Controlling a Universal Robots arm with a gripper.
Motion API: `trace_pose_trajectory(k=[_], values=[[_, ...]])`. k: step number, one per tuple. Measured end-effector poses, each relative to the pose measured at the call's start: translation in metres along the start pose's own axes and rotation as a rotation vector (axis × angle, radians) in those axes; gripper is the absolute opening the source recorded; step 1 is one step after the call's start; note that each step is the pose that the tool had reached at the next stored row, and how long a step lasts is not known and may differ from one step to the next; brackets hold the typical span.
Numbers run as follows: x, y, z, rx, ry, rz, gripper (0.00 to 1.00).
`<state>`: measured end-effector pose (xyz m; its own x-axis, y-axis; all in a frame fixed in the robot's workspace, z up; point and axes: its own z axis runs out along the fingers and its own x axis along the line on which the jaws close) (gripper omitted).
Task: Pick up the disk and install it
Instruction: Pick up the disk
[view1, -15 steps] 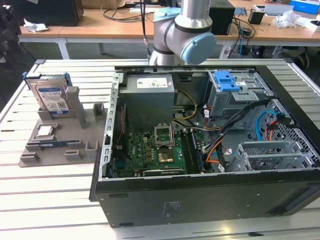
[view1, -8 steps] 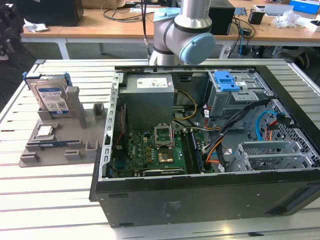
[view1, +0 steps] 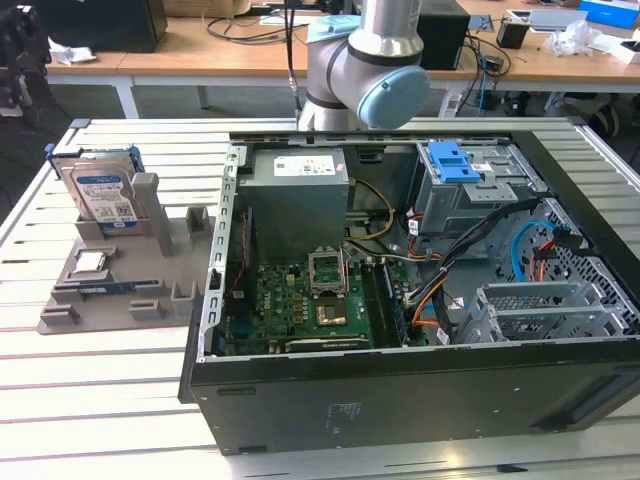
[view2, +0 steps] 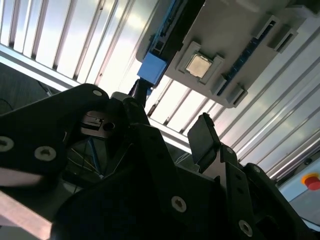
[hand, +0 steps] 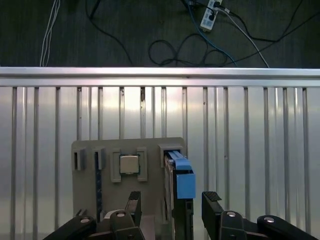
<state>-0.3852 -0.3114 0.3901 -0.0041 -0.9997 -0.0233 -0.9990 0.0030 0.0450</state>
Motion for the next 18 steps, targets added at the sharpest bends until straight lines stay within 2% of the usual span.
trace_pose_trajectory(k=[4,11,18], values=[[-0.0062,-0.0015,0.0003,-0.0001,0.0,0.0,0.6],[-0.0123,-0.0034,0.0007,0.0,0.0,0.0,0.6],[-0.0236,-0.0062,0.0016,-0.0001,0.0,0.0,0.6]])
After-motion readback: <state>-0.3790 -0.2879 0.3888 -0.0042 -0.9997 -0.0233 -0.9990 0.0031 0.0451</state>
